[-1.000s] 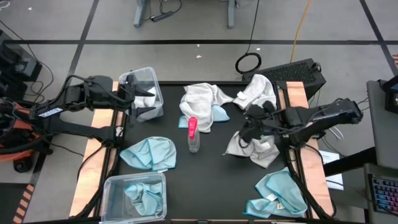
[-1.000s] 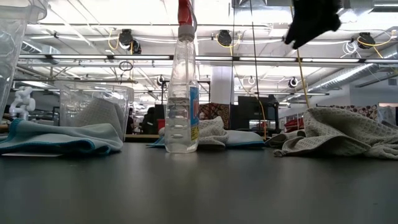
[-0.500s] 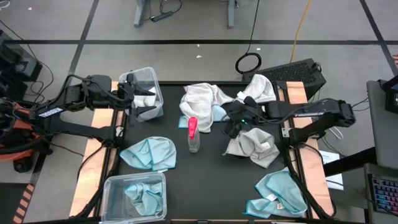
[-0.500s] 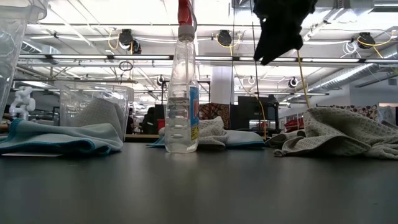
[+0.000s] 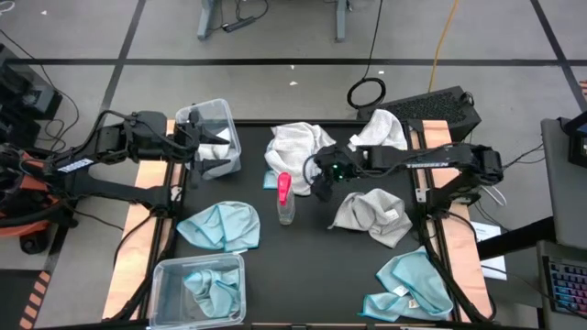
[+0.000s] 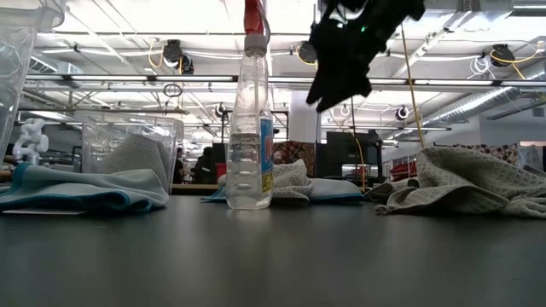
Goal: Sort microfiber towel by color & place in baskets
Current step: Put the gray towel into the top transparent bin
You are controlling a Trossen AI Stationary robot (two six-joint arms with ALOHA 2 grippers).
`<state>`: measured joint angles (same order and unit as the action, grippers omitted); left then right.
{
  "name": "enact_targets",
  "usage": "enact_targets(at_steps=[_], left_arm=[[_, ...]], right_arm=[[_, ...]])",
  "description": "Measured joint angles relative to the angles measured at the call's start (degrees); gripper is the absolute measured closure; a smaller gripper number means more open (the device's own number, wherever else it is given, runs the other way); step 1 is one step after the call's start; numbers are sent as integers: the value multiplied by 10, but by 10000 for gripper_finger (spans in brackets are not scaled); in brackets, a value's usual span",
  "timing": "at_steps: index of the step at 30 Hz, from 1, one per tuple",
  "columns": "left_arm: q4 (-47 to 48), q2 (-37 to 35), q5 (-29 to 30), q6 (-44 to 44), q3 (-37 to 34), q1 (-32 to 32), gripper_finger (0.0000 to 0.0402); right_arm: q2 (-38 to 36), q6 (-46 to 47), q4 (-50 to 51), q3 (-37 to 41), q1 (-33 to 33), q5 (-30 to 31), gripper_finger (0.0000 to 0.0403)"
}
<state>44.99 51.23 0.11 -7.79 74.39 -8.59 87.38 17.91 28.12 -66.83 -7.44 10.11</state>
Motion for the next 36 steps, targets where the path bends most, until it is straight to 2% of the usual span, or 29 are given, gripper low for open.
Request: enact_targets(at_steps=[4,16,23,27,31,32,36], left_arm=[[1,1,0,0,0,0,167],[3,27,0,2,0,0,167],[3,48,0,0,0,0,167],[4,62,0,-1,0,0,167],[4,73,2,-4,0,-1,167],[4,74,6,-8,0,-1,167],[4,83,27,-18,0,-2,167]], right_arm=[[28,2,-20,0,-26,-7,191],[140,39,-116,0,-130,-102,191],[179,62,-151,0,-151,-101,208],[188,50,-193,0,-153,-130,260],[184,41,-222,0,-154,-165,372],[179,37,-219,0,-154,-169,386],[147,37,-212,-8,-154,-178,397]])
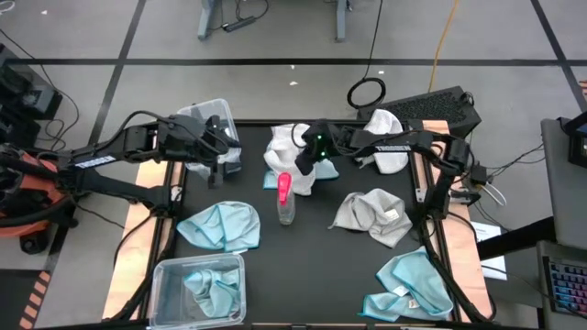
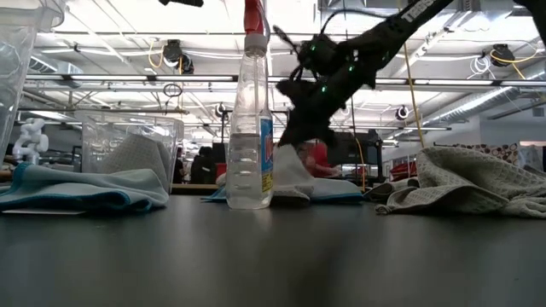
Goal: Sort microfiber towel by color & place in baskets
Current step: Put the gray towel into the top transparent bin
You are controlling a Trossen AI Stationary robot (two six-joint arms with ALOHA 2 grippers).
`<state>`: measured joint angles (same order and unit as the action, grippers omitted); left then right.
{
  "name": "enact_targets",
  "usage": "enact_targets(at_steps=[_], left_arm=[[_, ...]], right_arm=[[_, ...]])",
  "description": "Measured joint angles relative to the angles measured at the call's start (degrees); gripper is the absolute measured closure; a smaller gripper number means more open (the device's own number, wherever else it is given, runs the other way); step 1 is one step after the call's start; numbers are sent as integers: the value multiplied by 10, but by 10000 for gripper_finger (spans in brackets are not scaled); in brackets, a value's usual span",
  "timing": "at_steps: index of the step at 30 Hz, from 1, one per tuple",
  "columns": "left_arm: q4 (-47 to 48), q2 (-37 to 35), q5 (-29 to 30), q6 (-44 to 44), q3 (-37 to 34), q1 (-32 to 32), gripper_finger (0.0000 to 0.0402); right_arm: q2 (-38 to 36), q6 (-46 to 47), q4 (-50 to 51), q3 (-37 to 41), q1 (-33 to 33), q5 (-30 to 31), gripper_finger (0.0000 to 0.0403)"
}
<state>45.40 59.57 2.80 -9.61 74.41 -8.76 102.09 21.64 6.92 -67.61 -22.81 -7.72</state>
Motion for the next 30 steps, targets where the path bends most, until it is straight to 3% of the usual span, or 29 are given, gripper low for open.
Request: enact_targets(at_steps=[7,14,17,25,30], left_arm=[[-30,26,8,-3,0,-31,167],[-151,71,-14,-2,0,-70,160],[-185,95,-65,7,0,-88,138],[-287,149,-87,72,0,-113,39],[-331,187,-85,100,0,-123,32]], right_arm=[[-94,-41,10,-72,0,-11,401],[-125,-95,81,-212,0,-48,402],[-117,-120,133,-279,2,-48,402],[-100,-143,187,-375,11,-47,403],[-100,-140,178,-378,19,-47,403]])
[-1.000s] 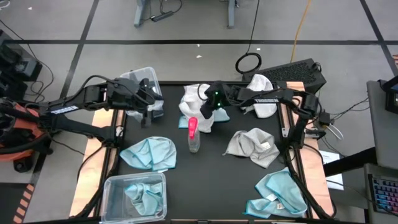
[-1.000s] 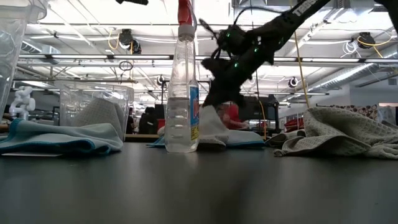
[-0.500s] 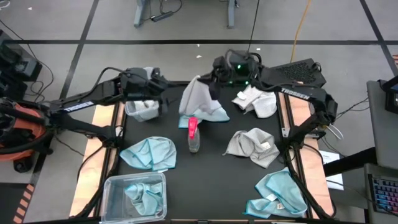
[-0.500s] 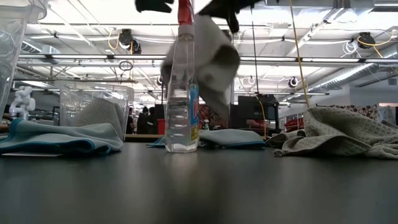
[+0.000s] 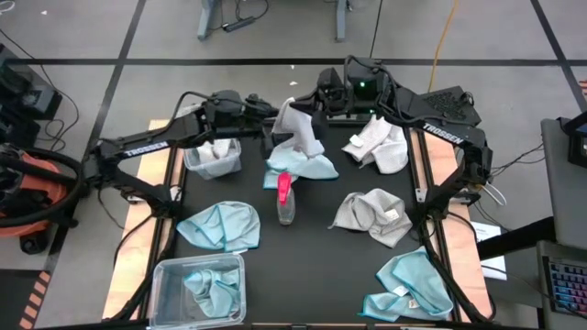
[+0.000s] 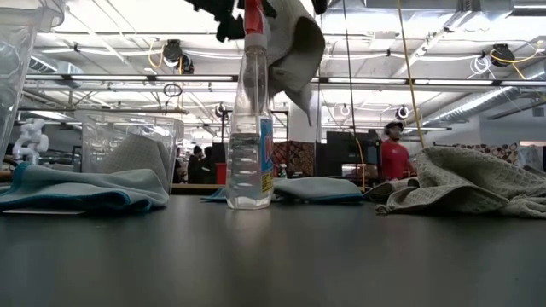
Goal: Sort microfiber towel by color & place in baskets
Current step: Put the gray towel into the top transparent bin
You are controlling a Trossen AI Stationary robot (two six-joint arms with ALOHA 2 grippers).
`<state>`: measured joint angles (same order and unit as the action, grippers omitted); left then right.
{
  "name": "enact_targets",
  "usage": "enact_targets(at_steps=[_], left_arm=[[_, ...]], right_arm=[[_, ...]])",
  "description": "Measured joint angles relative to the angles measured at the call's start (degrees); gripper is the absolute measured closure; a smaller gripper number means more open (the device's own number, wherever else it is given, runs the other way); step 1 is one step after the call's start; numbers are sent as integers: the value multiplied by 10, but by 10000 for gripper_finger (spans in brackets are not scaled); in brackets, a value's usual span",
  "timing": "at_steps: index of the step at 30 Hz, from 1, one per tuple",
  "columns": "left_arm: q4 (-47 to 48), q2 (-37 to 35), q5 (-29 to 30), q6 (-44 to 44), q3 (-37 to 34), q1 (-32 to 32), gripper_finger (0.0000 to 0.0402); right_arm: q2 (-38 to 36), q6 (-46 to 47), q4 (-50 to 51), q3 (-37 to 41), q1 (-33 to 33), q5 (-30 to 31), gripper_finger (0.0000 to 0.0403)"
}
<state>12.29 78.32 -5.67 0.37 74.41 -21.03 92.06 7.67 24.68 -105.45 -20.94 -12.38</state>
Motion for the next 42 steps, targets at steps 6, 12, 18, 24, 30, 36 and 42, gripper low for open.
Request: enact_targets(at_steps=[6,12,18,24,30,36,42], left_arm=[[-31,32,-19,3,0,1,104],[-25,20,-19,-48,-1,0,284],[22,-15,-8,-131,36,-10,380],[165,-46,38,-208,114,-34,383],[346,-72,108,-256,177,-73,384],[473,-100,142,-263,192,-130,384],[566,-108,148,-242,191,-189,384]], right_arm=[[0,0,1,0,13,-2,403],[0,0,28,0,20,-6,403],[0,0,77,0,23,-13,379],[0,-9,116,0,28,-13,296],[0,-13,187,0,31,-12,200],[-1,-13,262,1,31,-10,156],[-7,-16,314,1,35,-10,162]])
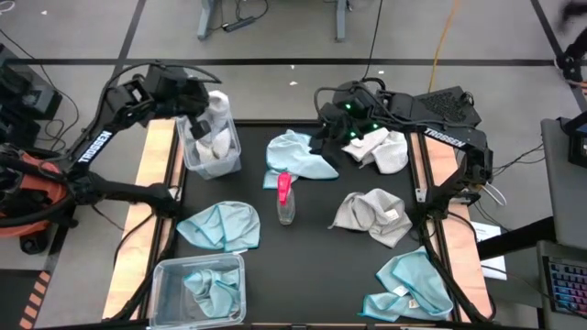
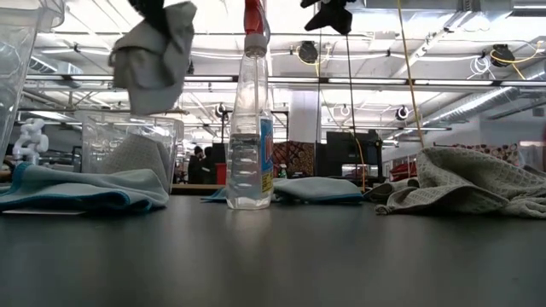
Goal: Sort microfiber towel by color & place in baskets
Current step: Put the gray towel into the top transparent bin
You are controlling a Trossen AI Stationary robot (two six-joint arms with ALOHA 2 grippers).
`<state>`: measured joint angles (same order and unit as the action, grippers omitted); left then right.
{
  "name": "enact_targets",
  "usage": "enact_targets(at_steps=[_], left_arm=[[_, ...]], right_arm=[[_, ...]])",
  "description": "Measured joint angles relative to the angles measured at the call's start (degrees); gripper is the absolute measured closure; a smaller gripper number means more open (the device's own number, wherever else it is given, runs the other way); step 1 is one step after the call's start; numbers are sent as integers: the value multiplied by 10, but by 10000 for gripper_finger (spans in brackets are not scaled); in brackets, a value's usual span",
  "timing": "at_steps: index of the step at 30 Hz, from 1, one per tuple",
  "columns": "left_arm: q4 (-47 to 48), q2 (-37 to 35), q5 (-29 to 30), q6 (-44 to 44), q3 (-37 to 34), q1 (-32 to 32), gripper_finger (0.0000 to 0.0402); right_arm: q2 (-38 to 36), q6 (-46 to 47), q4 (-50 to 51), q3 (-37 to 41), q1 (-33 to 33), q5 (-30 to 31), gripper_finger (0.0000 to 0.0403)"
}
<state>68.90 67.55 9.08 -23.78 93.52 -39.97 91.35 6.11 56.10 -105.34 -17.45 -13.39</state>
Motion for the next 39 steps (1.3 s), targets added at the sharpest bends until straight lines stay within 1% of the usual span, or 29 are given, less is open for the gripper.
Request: enact_targets(at_steps=[4,7,11,15,19,23,27,33,36,39], left_arm=[[14,0,0,16,-23,-32,384],[14,0,-2,24,-53,-55,384],[6,0,-26,25,-108,-81,384],[-26,0,-56,27,-169,-101,383],[-76,3,-85,42,-226,-113,382],[-98,13,-90,54,-272,-124,381],[-99,29,-103,54,-307,-134,381],[-101,52,-121,55,-345,-141,379],[-98,62,-121,57,-351,-141,366],[-104,63,-120,70,-351,-141,331]], right_arm=[[-7,-7,22,0,10,0,172],[-11,-10,42,0,20,5,179],[-17,-13,88,0,36,36,185],[-23,-10,128,0,57,63,186],[-26,2,145,0,78,64,186],[-29,12,154,0,100,64,186],[-29,23,164,0,121,65,186],[-29,37,180,0,152,92,186],[-29,44,182,0,163,93,186],[-29,52,187,0,173,94,186]])
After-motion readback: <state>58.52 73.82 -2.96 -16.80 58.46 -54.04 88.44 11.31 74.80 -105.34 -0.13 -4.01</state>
